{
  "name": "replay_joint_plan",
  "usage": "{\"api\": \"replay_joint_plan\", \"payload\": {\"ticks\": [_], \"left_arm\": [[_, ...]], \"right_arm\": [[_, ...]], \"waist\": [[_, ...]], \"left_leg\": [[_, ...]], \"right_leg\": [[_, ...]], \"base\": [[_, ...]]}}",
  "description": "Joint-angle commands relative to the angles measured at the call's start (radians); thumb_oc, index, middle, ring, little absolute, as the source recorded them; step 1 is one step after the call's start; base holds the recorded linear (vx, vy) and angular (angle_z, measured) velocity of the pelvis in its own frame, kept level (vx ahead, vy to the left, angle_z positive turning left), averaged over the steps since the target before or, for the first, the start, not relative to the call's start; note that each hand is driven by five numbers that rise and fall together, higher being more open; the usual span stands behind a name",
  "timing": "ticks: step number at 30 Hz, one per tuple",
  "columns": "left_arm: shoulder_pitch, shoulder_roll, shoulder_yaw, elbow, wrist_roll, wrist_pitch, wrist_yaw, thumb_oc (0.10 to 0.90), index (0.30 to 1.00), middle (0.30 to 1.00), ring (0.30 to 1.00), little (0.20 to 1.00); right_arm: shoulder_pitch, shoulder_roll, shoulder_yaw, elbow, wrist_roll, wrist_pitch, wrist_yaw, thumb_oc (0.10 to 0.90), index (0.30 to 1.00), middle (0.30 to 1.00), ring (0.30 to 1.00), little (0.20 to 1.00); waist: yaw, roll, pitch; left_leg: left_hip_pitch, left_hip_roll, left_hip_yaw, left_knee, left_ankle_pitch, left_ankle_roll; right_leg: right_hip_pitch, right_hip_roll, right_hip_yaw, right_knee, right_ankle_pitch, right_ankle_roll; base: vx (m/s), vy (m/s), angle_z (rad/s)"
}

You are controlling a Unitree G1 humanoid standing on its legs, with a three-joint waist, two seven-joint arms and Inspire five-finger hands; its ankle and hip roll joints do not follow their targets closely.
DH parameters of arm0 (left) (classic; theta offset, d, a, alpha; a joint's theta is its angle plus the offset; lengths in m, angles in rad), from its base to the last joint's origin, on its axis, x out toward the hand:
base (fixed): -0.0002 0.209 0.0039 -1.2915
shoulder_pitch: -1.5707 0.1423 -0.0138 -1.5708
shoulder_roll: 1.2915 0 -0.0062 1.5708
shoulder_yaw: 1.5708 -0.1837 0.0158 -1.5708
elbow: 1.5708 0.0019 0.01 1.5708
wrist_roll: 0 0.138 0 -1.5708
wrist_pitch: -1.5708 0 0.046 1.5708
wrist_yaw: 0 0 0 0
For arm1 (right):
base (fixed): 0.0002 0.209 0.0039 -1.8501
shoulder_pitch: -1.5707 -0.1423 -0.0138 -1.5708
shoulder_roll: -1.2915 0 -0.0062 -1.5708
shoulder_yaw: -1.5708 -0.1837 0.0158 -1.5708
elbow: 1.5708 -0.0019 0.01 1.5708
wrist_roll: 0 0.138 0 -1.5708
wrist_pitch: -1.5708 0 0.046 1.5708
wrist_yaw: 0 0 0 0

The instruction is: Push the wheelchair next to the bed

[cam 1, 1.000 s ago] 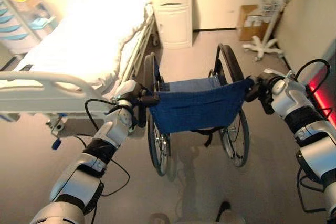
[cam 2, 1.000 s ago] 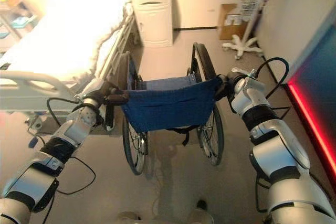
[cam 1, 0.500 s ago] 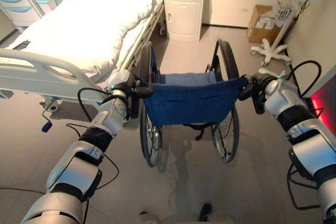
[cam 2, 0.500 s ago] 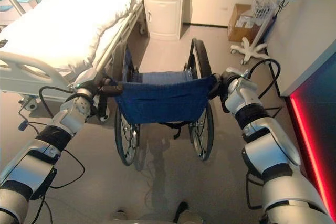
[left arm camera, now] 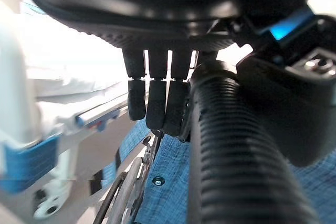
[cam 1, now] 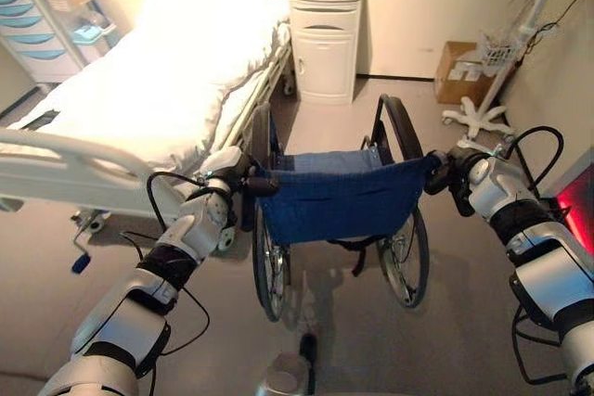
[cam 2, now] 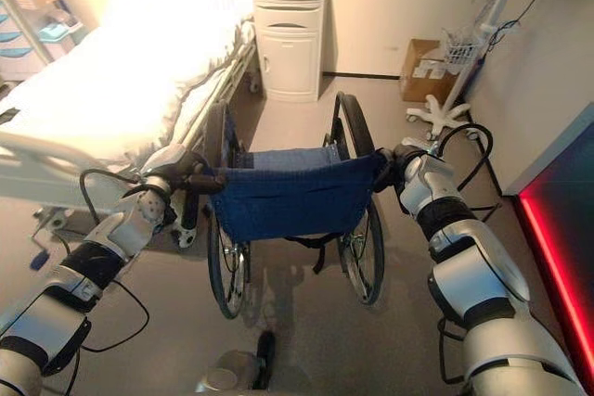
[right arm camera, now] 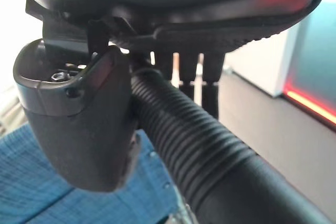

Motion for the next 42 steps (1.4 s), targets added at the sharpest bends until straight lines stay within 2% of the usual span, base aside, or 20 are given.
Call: {"api": "replay_joint_plan", "payload": {"ticks": [1, 3, 5, 7, 9, 10, 11, 13, 16, 19, 24, 29, 30, 32, 33, 34, 36, 38, 39, 42], "left_arm": [[0.048, -0.134, -0.002, 0.156, -0.124, -0.035, -0.088, 0.4, 0.3, 0.3, 0.3, 0.3], [0.027, -0.153, -0.015, 0.166, -0.111, -0.034, -0.072, 0.4, 0.3, 0.3, 0.3, 0.3], [0.024, -0.153, -0.023, 0.16, -0.087, -0.038, -0.075, 0.4, 0.3, 0.3, 0.3, 0.3], [0.025, -0.145, -0.031, 0.148, -0.07, -0.043, -0.067, 0.4, 0.3, 0.3, 0.3, 0.3], [0.01, -0.117, -0.023, 0.134, -0.089, -0.041, -0.057, 0.4, 0.3, 0.3, 0.3, 0.3], [-0.01, -0.092, -0.016, 0.139, -0.105, -0.044, -0.054, 0.4, 0.3, 0.3, 0.3, 0.3], [-0.032, -0.069, -0.009, 0.151, -0.121, -0.051, -0.053, 0.4, 0.3, 0.3, 0.3, 0.3], [-0.06, -0.051, -0.001, 0.173, -0.142, -0.056, -0.047, 0.4, 0.3, 0.3, 0.3, 0.3], [-0.089, -0.034, 0.028, 0.196, -0.19, -0.05, -0.02, 0.4, 0.3, 0.3, 0.3, 0.3], [-0.07, -0.031, 0.031, 0.191, -0.22, -0.045, 0.01, 0.4, 0.3, 0.3, 0.3, 0.3], [-0.103, -0.039, 0.031, 0.245, -0.214, -0.109, 0.012, 0.4, 0.3, 0.3, 0.3, 0.3], [-0.135, -0.061, 0.016, 0.257, -0.218, -0.119, 0.017, 0.4, 0.3, 0.3, 0.3, 0.3], [-0.128, -0.085, -0.001, 0.255, -0.236, -0.13, 0.043, 0.4, 0.3, 0.3, 0.3, 0.3], [-0.131, -0.094, -0.009, 0.246, -0.244, -0.135, 0.046, 0.4, 0.3, 0.3, 0.3, 0.3], [-0.125, -0.098, -0.009, 0.236, -0.239, -0.144, 0.052, 0.4, 0.3, 0.3, 0.3, 0.3], [-0.123, -0.1, -0.006, 0.235, -0.236, -0.148, 0.054, 0.4, 0.3, 0.3, 0.3, 0.3], [-0.102, -0.099, 0.006, 0.225, -0.257, -0.151, 0.075, 0.4, 0.3, 0.3, 0.3, 0.3], [-0.095, -0.097, 0.012, 0.217, -0.257, -0.145, 0.075, 0.4, 0.3, 0.3, 0.3, 0.3], [-0.094, -0.086, 0.018, 0.211, -0.254, -0.145, 0.065, 0.4, 0.3, 0.3, 0.3, 0.3], [-0.106, -0.07, 0.026, 0.213, -0.267, -0.122, 0.041, 0.4, 0.3, 0.3, 0.3, 0.3]], "right_arm": [[-0.01, 0.064, 0.184, -0.094, -0.16, -0.266, -0.037, 0.4, 0.3, 0.3, 0.3, 0.3], [-0.013, 0.079, 0.183, -0.08, -0.153, -0.252, -0.033, 0.4, 0.3, 0.3, 0.3, 0.3], [0.006, 0.08, 0.177, -0.075, -0.135, -0.223, -0.022, 0.4, 0.3, 0.3, 0.3, 0.3], [0.018, 0.079, 0.174, -0.075, -0.12, -0.179, -0.001, 0.4, 0.3, 0.3, 0.3, 0.3], [0.023, 0.077, 0.156, -0.094, -0.098, -0.12, 0.024, 0.4, 0.3, 0.3, 0.3, 0.3], [0.026, 0.068, 0.143, -0.113, -0.093, -0.101, 0.031, 0.4, 0.3, 0.3, 0.3, 0.3], [0.022, 0.057, 0.133, -0.137, -0.099, -0.077, 0.049, 0.4, 0.3, 0.3, 0.3, 0.3], [0.015, 0.046, 0.127, -0.16, -0.096, -0.048, 0.064, 0.4, 0.3, 0.3, 0.3, 0.3], [0.0, 0.042, 0.122, -0.207, -0.099, 0.014, 0.086, 0.4, 0.3, 0.3, 0.3, 0.3], [0.006, 0.032, 0.146, -0.201, -0.072, 0.019, 0.083, 0.4, 0.3, 0.3, 0.3, 0.3], [-0.008, 0.037, 0.156, -0.176, -0.061, 0.033, 0.076, 0.4, 0.3, 0.3, 0.3, 0.3], [-0.008, 0.034, 0.157, -0.159, -0.066, 0.032, 0.082, 0.4, 0.3, 0.3, 0.3, 0.3], [-0.001, 0.025, 0.17, -0.137, -0.067, 0.015, 0.072, 0.4, 0.3, 0.3, 0.3, 0.3], [-0.005, 0.019, 0.177, -0.136, -0.058, 0.03, 0.067, 0.4, 0.3, 0.3, 0.3, 0.3], [-0.013, 0.02, 0.169, -0.125, -0.066, 0.03, 0.069, 0.4, 0.3, 0.3, 0.3, 0.3], [-0.016, 0.022, 0.166, -0.116, -0.072, 0.025, 0.068, 0.4, 0.3, 0.3, 0.3, 0.3], [-0.019, 0.035, 0.147, -0.096, -0.106, 0.009, 0.073, 0.4, 0.3, 0.3, 0.3, 0.3], [-0.014, 0.039, 0.144, -0.106, -0.116, 0.017, 0.077, 0.4, 0.3, 0.3, 0.3, 0.3], [-0.012, 0.037, 0.144, -0.115, -0.113, 0.025, 0.076, 0.4, 0.3, 0.3, 0.3, 0.3], [-0.008, 0.038, 0.132, -0.115, -0.101, 0.006, 0.093, 0.4, 0.3, 0.3, 0.3, 0.3]], "waist": [[-0.002, -0.056, 0.04], [-0.007, -0.052, 0.035], [-0.017, -0.06, 0.031], [-0.033, -0.059, 0.032], [-0.094, -0.028, 0.072], [-0.123, -0.028, 0.098], [-0.145, -0.037, 0.119], [-0.163, -0.04, 0.139], [-0.178, -0.042, 0.145], [-0.176, -0.049, 0.119], [-0.187, -0.049, 0.082], [-0.214, -0.06, 0.065], [-0.23, -0.06, 0.063], [-0.214, -0.072, 0.088], [-0.2, -0.071, 0.12], [-0.191, -0.064, 0.14], [-0.163, -0.023, 0.173], [-0.145, -0.011, 0.185], [-0.128, -0.014, 0.19], [-0.12, -0.019, 0.155]], "left_leg": [[-0.093, -0.051, -0.005, 0.008, 0.058, 0.055], [-0.081, -0.067, -0.025, 0.007, 0.042, 0.07], [-0.069, -0.087, -0.053, 0.016, 0.028, 0.075], [-0.047, -0.089, -0.07, 0.022, 0.017, 0.071], [0.055, -0.061, -0.107, 0.011, -0.017, 0.058], [0.094, -0.064, -0.117, 0.008, -0.052, 0.063], [0.12, -0.075, -0.129, 0.013, -0.087, 0.069], [0.14, -0.08, -0.146, 0.022, -0.12, 0.07], [0.134, -0.07, -0.123, 0.044, -0.128, 0.064], [0.121, -0.068, -0.127, 0.068, -0.115, 0.046], [0.141, -0.058, -0.094, 0.021, -0.1, 0.019], [0.153, -0.075, -0.088, 0.115, -0.163, 0.003], [0.1, -0.028, -0.077, 0.378, 0.003, -0.062], [-0.013, -0.029, -0.072, 0.495, 0.046, -0.081], [-0.103, 0.019, -0.05, 0.484, 0.095, -0.101], [-0.118, 0.042, -0.045, 0.486, 0.098, -0.108], [-0.172, 0.104, -0.059, 0.268, 0.196, -0.103], [-0.198, 0.124, -0.076, 0.157, 0.26, -0.111], [-0.216, 0.127, -0.078, 0.087, 0.274, -0.113], [-0.165, 0.08, -0.055, 0.121, 0.111, -0.064]], "right_leg": [[0.058, 0.041, -0.077, 0.201, 0.098, 0.059], [0.016, 0.036, -0.07, 0.329, 0.143, 0.078], [-0.014, 0.038, -0.044, 0.35, 0.175, 0.085], [-0.06, 0.031, -0.037, 0.316, 0.194, 0.081], [-0.252, -0.022, -0.042, 0.282, 0.254, 0.069], [-0.343, -0.058, -0.037, 0.242, 0.326, 0.077], [-0.385, -0.075, -0.026, 0.185, 0.362, 0.089], [-0.406, -0.076, -0.021, 0.108, 0.377, 0.098], [-0.4, -0.058, -0.034, 0.091, 0.349, 0.093], [-0.33, -0.02, -0.027, 0.066, 0.303, 0.072], [-0.25, 0.018, -0.069, 0.003, 0.253, 0.032], [-0.262, 0.022, -0.076, 0.005, 0.237, 0.009], [-0.249, 0.029, -0.102, 0.002, 0.219, -0.044], [-0.208, 0.02, -0.1, -0.008, 0.21, -0.056], [-0.155, 0.023, -0.087, -0.022, 0.201, -0.057], [-0.129, 0.033, -0.079, -0.028, 0.196, -0.059], [-0.062, 0.062, -0.029, -0.023, 0.163, -0.045], [-0.021, 0.071, 0.007, -0.03, 0.154, -0.039], [0.012, 0.065, 0.031, -0.034, 0.141, -0.03], [0.008, 0.015, 0.016, 0.037, 0.095, 0.007]], "base": [[0.21, 0.178, -0.35], [0.26, 0.161, -0.21], [0.33, 0.041, 0.06], [0.37, -0.025, 0.34], [0.4, -0.104, 0.23], [0.41, -0.189, -0.06], [0.34, -0.184, 0.09], [0.28, -0.158, 0.58], [0.27, -0.121, 0.94], [0.42, -0.108, 1.08], [0.29, -0.065, -0.09], [0.15, -0.039, 0.36], [0.15, -0.005, 0.15], [0.18, -0.003, 0.07], [0.2, 0.035, 0.12], [0.33, 0.2, 0.11], [0.44, 0.334, -0.23], [0.4, 0.263, -0.37], [0.34, 0.234, -0.33], [0.39, 0.288, -0.57]]}}
